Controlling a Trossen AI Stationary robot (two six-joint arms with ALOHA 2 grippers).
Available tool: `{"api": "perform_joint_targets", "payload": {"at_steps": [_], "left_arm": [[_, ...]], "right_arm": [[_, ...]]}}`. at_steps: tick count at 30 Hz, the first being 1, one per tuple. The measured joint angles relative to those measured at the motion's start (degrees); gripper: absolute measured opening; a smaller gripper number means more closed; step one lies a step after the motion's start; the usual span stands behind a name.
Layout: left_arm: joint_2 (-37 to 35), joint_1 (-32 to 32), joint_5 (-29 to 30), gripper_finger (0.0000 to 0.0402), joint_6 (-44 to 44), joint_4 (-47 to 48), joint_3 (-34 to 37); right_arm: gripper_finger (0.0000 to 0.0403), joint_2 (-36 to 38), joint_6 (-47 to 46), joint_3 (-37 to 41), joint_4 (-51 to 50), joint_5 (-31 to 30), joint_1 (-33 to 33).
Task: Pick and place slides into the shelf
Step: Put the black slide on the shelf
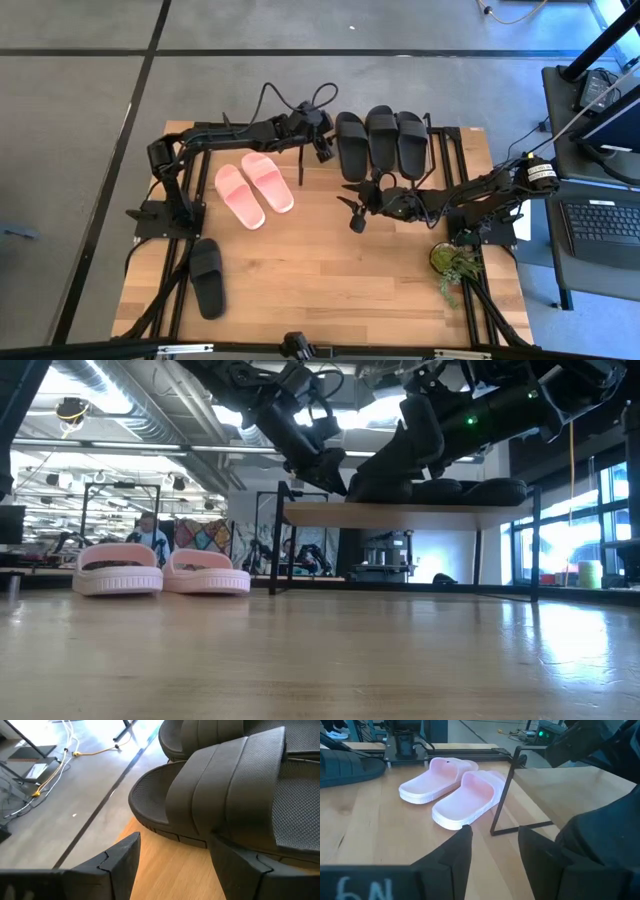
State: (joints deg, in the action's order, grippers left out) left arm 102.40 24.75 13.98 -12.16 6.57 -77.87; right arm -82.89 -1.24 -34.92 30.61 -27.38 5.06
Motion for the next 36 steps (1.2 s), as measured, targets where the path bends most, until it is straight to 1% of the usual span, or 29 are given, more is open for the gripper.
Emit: {"api": "perform_joint_targets", "payload": {"at_steps": [15, 21, 26, 28, 36], "left_arm": [[0.01, 1.53, 0.28, 0.0228, -0.02, 0.02, 0.0], [-0.64, 0.65, 2.2, 0.0228, -0.42, 1.52, 0.0], [-2.36, -0.82, 2.97, 0.0228, -1.8, 2.28, -0.12], [-2.97, -1.26, 3.32, 0.0228, -1.93, 3.88, -0.05], [-3.14, -2.01, 3.54, 0.0228, -1.97, 4.59, -0.07]], "right_arm": [[0.0162, 0.0, 0.27, 0.0, -0.11, -0.16, 1.2], [0.0162, 0.0, 0.38, 0.0, -0.11, -0.31, 1.16], [0.0162, 0.02, 1.26, 0.0, -0.32, -5.94, 1.02], [0.0162, 0.02, 1.99, 0.0, -0.33, -6.09, 1.02], [0.0161, 0.02, 1.81, 0.0, -0.15, -6.01, -0.38]]}}
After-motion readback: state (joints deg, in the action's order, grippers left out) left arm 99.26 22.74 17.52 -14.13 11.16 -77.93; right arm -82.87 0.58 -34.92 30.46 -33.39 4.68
